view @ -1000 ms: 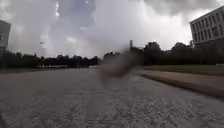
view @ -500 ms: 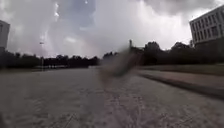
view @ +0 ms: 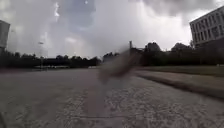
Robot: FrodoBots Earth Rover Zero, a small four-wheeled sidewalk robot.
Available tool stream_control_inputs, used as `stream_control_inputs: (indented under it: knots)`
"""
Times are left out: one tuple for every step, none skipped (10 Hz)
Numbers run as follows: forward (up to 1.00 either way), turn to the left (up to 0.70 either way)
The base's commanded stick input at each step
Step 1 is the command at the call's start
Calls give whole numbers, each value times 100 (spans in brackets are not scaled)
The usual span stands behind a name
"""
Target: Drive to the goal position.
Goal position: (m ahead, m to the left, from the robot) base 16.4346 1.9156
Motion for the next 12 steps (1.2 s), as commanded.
stream_control_inputs:
  knots:
    - [70,0]
    - [70,0]
    - [70,0]
    - [70,0]
    - [70,0]
    - [70,0]
    - [70,0]
    - [70,0]
    - [70,0]
    - [70,0]
    - [70,0]
    - [70,0]
